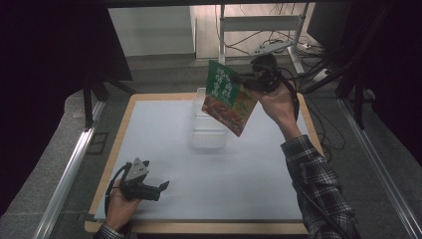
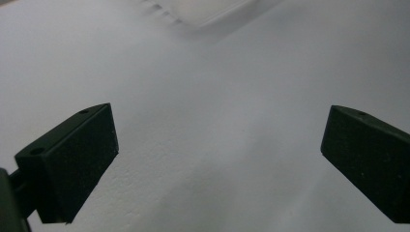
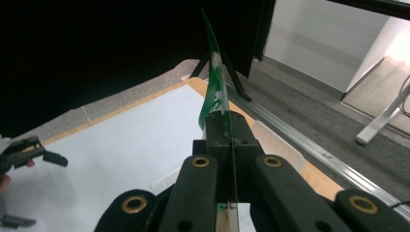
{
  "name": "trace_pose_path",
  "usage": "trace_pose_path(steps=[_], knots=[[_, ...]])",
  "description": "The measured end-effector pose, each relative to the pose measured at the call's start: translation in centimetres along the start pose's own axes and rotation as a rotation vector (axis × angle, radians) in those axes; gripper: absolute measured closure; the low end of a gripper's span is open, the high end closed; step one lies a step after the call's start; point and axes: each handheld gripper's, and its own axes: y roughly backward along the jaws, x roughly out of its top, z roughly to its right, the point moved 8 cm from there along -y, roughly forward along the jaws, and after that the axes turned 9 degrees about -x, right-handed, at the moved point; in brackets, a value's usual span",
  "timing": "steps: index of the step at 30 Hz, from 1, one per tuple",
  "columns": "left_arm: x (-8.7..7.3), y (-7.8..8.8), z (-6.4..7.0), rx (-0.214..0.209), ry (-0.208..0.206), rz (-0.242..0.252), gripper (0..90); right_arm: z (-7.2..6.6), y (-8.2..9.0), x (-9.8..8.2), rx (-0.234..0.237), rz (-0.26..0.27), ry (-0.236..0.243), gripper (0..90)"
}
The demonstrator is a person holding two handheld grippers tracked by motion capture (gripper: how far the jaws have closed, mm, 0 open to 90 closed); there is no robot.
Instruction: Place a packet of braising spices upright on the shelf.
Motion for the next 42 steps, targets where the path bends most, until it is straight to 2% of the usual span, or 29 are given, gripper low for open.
trace_pose_path(steps=[15,18,25,28,32,37,42], knots=[[0.0,0.0,0.0,-0.001,0.002,-0.001,0.0,-0.5,-4.3,1.6,0.014,0.025,0.0,89.1],[0.0,0.0,0.0,-0.002,0.002,-0.001,0.0,-1.1,-5.8,1.5,0.029,0.026,0.007,89.1],[0.0,0.0,0.0,-0.002,0.003,0.0,0.0,-2.1,-8.0,-0.2,0.063,-0.023,0.018,89.1],[-0.1,0.0,0.0,-0.002,0.002,-0.005,0.0,-2.5,-8.9,-1.7,0.082,-0.064,0.024,89.1],[-0.1,0.0,0.1,-0.002,0.001,-0.007,0.0,-2.4,-9.4,-2.8,0.095,-0.095,0.013,89.1],[-0.1,0.0,0.1,-0.002,0.002,-0.006,0.0,-1.9,-9.6,-3.5,0.1,-0.107,-0.012,89.0],[-0.1,0.0,0.1,0.0,-0.001,-0.009,0.0,-1.8,-10.1,-4.4,0.101,-0.132,-0.016,89.0]])
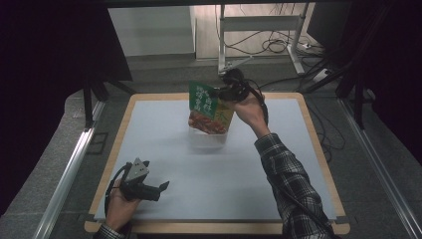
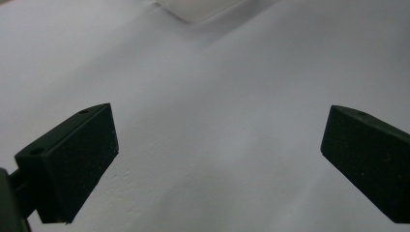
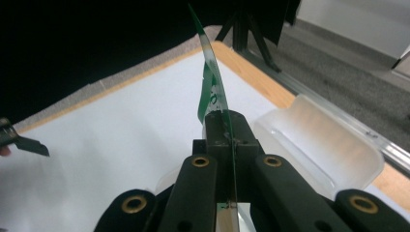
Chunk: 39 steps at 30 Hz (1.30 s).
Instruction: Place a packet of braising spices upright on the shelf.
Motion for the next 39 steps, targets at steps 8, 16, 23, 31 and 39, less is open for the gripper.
trace_pose_path(steps=[8,16,23,31,39], knots=[[0.0,0.0,0.0,0.0,-0.001,-0.002,0.0,-0.3,-1.2,-0.8,0.01,-0.015,-0.004,89.1],[-0.1,-0.1,0.0,0.0,-0.003,-0.006,0.0,0.0,-1.8,-1.0,-0.047,-0.018,0.035,88.5],[0.0,-0.1,0.0,0.0,-0.001,-0.004,0.0,-0.2,-1.5,-0.8,-0.047,-0.021,0.055,75.6],[0.0,0.0,0.1,-0.004,0.001,-0.001,0.0,0.0,-1.2,-0.7,-0.062,-0.012,0.062,60.4],[0.0,0.0,0.1,-0.014,0.008,0.002,0.0,0.2,-0.4,-0.2,-0.088,0.004,0.067,44.1]])
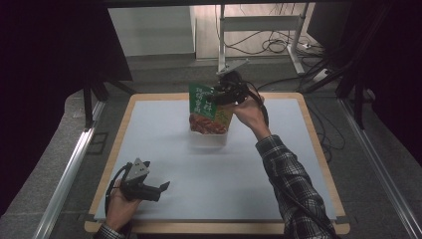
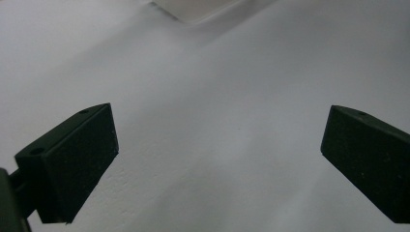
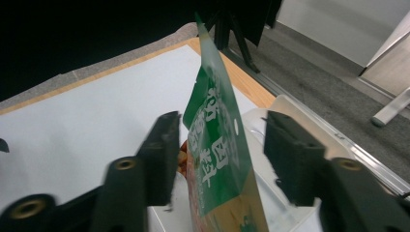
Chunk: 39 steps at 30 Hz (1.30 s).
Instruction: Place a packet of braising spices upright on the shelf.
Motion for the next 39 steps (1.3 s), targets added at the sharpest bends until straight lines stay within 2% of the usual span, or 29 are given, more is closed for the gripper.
trace_pose_path(steps=[11,17,26,39], knots=[[0.1,0.1,0.1,-0.023,0.013,0.013,0.0,0.3,0.8,0.3,-0.018,0.027,-0.001,25.4],[0.1,0.1,0.1,-0.022,0.014,0.009,0.0,0.1,1.0,-0.1,-0.006,0.027,-0.012,16.7],[0.1,0.1,0.1,-0.011,0.007,0.007,0.0,0.0,1.7,0.0,0.021,0.057,-0.032,8.0],[0.0,0.0,0.2,-0.005,-0.004,-0.002,0.0,-0.4,3.0,-0.5,0.027,0.066,-0.035,0.5]])
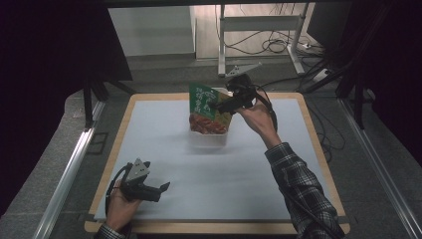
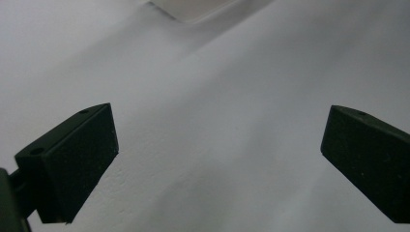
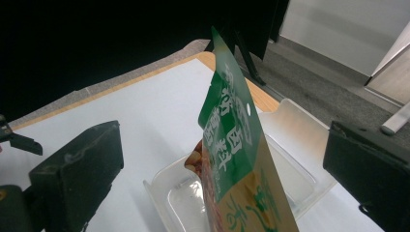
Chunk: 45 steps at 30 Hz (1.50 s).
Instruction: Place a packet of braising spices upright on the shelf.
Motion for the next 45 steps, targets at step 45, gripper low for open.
trace_pose_path(steps=[45], knots=[[0.1,-0.1,0.2,-0.005,0.0,0.005,0.0,0.2,4.1,-6.0,-0.046,0.002,-0.005,0.0]])
